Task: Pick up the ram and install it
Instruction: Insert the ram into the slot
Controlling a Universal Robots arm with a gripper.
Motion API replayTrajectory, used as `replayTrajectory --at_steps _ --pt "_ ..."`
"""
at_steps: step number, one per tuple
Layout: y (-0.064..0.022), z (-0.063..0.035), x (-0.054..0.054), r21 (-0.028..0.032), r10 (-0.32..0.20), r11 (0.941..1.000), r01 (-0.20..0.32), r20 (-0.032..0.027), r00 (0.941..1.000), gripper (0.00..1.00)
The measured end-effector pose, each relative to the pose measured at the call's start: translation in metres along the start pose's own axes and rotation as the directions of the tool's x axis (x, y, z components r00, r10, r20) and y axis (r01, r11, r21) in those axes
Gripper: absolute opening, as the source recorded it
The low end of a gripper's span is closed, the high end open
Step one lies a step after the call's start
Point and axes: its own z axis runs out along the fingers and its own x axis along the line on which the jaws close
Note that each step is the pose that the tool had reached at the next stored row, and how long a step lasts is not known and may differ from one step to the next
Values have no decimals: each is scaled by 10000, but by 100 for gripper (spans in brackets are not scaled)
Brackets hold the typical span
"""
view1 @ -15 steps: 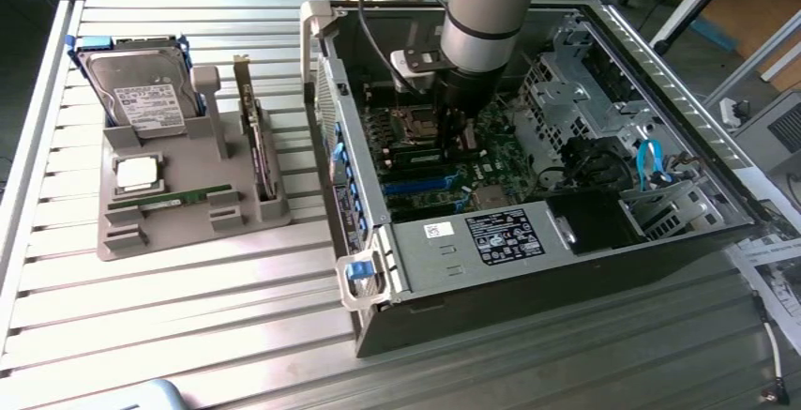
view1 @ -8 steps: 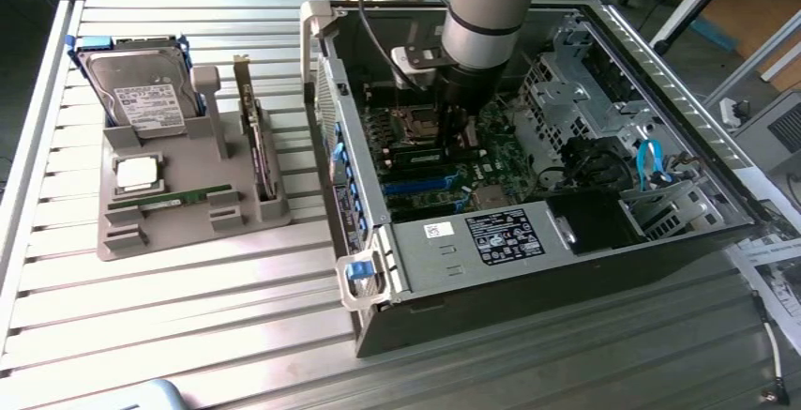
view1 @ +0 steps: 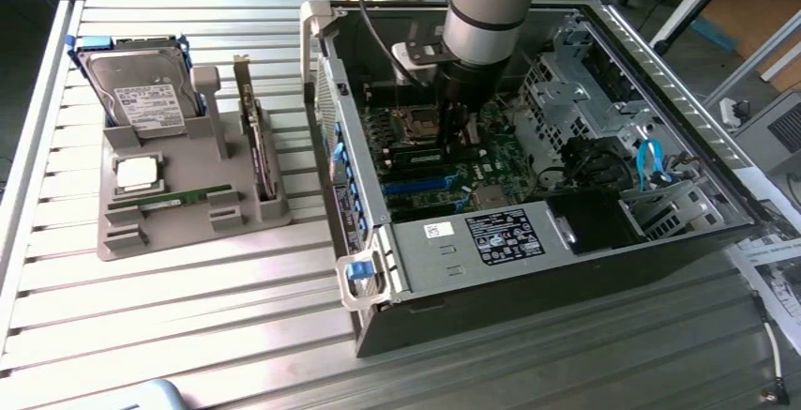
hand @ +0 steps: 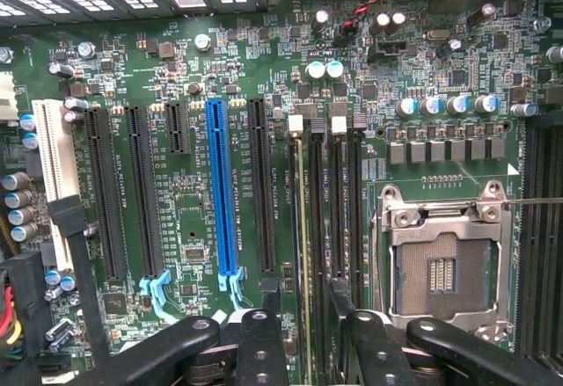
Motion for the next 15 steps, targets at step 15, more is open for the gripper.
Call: replayTrajectory --at_steps 15 --pt "-8 -38 -8 0 1 10000 -1 0 10000 11"
